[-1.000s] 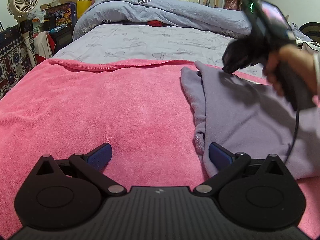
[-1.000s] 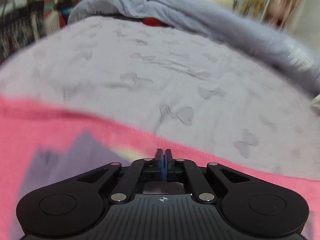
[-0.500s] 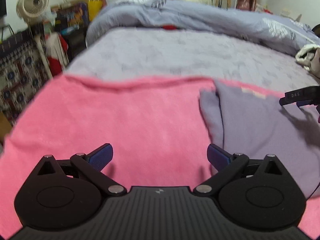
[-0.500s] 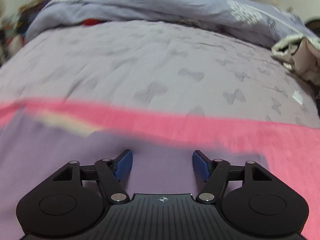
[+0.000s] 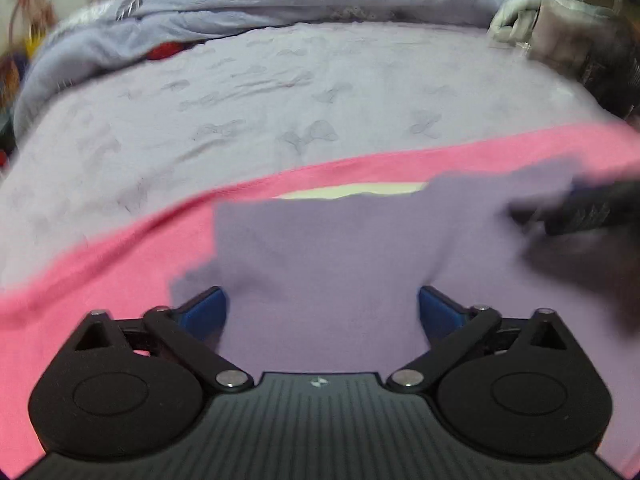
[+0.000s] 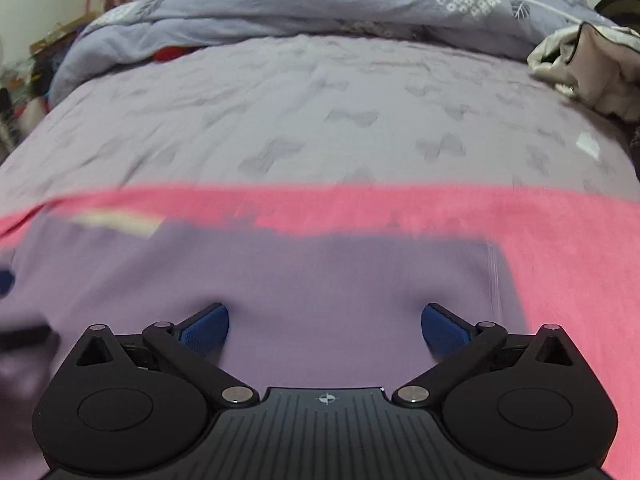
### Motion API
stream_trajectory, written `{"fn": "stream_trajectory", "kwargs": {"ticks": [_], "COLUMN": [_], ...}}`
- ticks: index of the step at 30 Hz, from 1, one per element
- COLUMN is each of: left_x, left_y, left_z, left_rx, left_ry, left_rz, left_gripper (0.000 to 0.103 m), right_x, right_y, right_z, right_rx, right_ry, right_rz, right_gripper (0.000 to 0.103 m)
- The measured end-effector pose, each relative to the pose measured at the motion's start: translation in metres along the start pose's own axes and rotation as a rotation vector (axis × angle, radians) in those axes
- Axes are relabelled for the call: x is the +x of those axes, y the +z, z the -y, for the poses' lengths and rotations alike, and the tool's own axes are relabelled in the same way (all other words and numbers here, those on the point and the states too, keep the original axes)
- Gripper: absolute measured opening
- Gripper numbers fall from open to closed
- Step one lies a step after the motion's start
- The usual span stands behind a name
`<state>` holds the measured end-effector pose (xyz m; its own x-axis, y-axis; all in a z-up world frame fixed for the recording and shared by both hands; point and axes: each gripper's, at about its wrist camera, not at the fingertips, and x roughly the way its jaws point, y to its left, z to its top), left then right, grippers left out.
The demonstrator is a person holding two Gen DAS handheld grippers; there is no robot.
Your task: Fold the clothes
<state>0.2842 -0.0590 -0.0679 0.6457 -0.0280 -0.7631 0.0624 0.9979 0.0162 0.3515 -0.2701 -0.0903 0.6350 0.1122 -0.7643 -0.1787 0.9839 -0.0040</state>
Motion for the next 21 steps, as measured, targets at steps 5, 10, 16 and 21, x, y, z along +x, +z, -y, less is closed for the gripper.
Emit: {"fn": "stream_trajectory", "kwargs": {"ticks": [5,10,16,21], "left_x": [-0.017,-0.063,-0.063,-0.09], "left_y": [0.014,-0.021,-0.048,-0.037], "left_z": [-0.032,-0.026,-0.051,-0.045], "left_rx": [-0.14,-0.016,0.026,0.013], "left_ry": [0.295,0.091,0.307,0.374], "left_rz": [0.025,0.065,-0.046,-0.041], "left_gripper": [0.097,0.101,0.102,0.1], "right_x": [-0.056,-0.091,-0.128,-0.159], "right_y": [-0.011,-0.087,-0.125,-0.12], "right_z": [-0.001,-0.002,0.042,0.041], "right_rx": [-0.061,-0.173,-0.161,-0.166], "right_ry": [-0.021,0.049,-0.05,-0.169], "right_rz": [0.065,-0.048,-0.1,-0.086], "right_gripper": [0.083,0.093,0.1,0.098]}}
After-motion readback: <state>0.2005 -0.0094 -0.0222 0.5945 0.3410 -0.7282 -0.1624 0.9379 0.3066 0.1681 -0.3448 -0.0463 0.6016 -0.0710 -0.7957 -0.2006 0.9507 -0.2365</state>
